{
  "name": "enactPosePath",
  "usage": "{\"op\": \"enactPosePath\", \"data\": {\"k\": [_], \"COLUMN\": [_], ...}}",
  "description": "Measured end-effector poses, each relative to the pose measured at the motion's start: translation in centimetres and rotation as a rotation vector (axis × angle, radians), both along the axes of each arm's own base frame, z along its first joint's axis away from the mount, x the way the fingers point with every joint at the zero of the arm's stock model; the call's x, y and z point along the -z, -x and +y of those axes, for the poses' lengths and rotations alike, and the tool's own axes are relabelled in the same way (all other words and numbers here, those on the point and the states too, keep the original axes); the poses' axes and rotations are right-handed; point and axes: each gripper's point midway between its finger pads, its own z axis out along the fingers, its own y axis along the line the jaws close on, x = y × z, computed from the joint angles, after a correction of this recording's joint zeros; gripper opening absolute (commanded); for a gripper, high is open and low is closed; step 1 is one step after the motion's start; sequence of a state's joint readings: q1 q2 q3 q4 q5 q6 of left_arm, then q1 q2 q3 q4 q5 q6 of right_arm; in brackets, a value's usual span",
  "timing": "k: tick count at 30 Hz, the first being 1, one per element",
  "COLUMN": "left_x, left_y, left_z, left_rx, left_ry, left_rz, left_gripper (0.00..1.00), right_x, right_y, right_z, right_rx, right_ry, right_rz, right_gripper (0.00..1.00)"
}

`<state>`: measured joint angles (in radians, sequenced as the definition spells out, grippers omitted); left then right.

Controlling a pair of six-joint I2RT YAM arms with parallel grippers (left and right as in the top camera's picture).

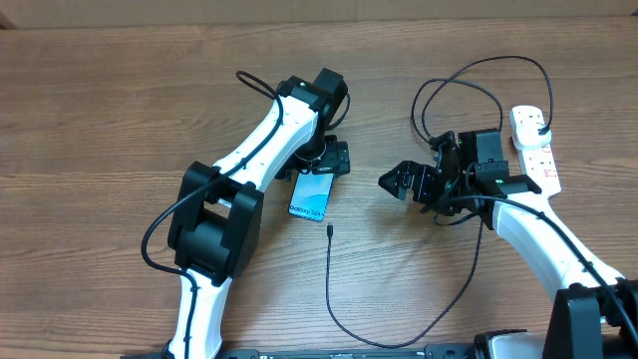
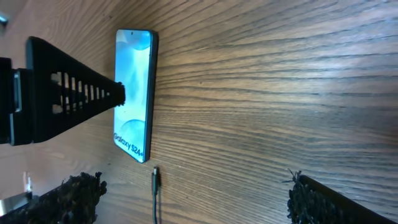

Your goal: Plug charger to phone and switch on socket

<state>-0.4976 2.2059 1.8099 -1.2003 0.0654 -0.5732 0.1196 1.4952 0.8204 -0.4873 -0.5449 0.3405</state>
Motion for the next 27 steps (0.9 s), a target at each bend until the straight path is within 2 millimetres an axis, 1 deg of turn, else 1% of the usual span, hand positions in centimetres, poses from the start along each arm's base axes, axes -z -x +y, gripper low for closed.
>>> {"op": "enactPosePath", "data": {"k": [6,12,14,19,22,23,24,27], "left_x": [0.0,0.2,0.5,2.3,3.9,4.1,4.1,4.2], "left_y": [-0.4,-0.8,-1.1,-1.3,-0.9,-0.7,-0.7,-0.5], "left_z": [-0.5,-1.4,-1.2,-0.9,-0.5,-0.6,-0.7,-0.5], "left_rx": [0.008,0.039,0.044,0.124,0.185,0.208,0.227,0.260], "left_ry": [0.005,-0.015,-0.028,-0.051,-0.060,-0.047,-0.044,-0.041], "left_rz": [-0.024,-0.075,-0.093,-0.129,-0.128,-0.129,-0.137,-0.142], "left_gripper": [1.00,1.00,1.00,1.00,1.00,1.00,0.99,0.88], "right_x": [0.1,0.1,0.1,0.1,0.1,0.1,0.1,0.1], "right_y": [-0.1,-0.1,-0.1,-0.1,-0.1,-0.1,-0.1,-0.1], "right_z": [-0.1,-0.1,-0.2,-0.1,-0.2,-0.2,-0.2,-0.2], "right_rx": [0.005,0.005,0.005,0.005,0.005,0.005,0.006,0.006], "right_ry": [0.009,0.009,0.010,0.009,0.010,0.010,0.010,0.011], "right_rz": [-0.001,-0.001,-0.002,-0.001,-0.002,-0.002,-0.003,-0.002], "right_gripper": [1.00,1.00,1.00,1.00,1.00,1.00,1.00,1.00]}}
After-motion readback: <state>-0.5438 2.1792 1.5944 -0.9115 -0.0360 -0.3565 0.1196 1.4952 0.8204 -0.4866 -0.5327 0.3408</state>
